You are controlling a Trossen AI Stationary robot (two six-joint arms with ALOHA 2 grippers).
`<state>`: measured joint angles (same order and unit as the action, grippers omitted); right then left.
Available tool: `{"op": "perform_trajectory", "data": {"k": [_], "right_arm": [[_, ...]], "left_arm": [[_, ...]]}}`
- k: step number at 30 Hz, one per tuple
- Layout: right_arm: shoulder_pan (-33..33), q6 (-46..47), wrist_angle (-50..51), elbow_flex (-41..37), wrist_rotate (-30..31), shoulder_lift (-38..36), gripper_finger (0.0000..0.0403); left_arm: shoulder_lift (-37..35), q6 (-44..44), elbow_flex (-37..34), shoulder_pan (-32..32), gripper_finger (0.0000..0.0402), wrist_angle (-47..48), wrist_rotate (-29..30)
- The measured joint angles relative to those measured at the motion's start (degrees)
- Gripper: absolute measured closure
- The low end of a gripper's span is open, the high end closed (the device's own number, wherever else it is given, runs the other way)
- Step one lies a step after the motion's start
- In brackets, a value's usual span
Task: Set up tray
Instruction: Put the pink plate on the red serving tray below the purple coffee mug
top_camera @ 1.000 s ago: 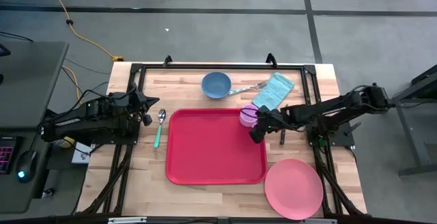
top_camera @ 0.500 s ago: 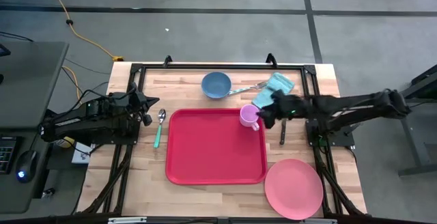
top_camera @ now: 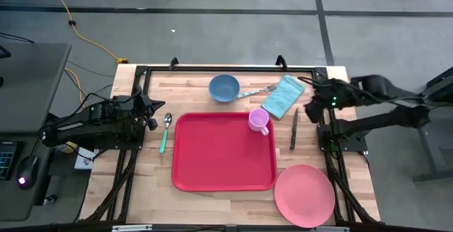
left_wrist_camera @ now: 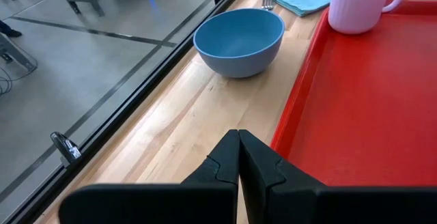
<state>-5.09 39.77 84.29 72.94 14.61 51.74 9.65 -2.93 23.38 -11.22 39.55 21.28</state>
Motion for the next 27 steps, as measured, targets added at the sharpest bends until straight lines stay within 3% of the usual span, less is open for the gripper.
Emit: {"op": "perform_trajectory", "data": {"k": [2, 7, 10, 19, 27], "right_arm": [[-0.2, -0.3, 6.3, 3.5, -1.8, 2.9, 0.0179], [-0.2, -2.0, 5.6, 3.7, -9.6, 6.9, 0.0179], [-0.2, -2.3, 5.3, -1.0, -16.7, 7.9, 0.0179], [-0.2, -4.6, 5.0, -19.7, -29.2, 7.4, 0.0179], [-0.1, -1.9, -11.0, -29.9, -41.9, 2.0, 0.0179]], "left_arm": [[0.0, 0.0, 0.0, 0.0, 0.0362, 0.0, 0.0], [0.0, 0.0, 0.0, 0.0, 0.0362, 0.0, 0.0], [0.0, 0.0, 0.0, 0.0, 0.0362, 0.0, -0.1], [0.0, 0.0, 0.0, 0.0, 0.0362, 0.0, -0.3], [0.0, 0.0, 0.0, 0.0, 0.0362, 0.0, -0.3]]}}
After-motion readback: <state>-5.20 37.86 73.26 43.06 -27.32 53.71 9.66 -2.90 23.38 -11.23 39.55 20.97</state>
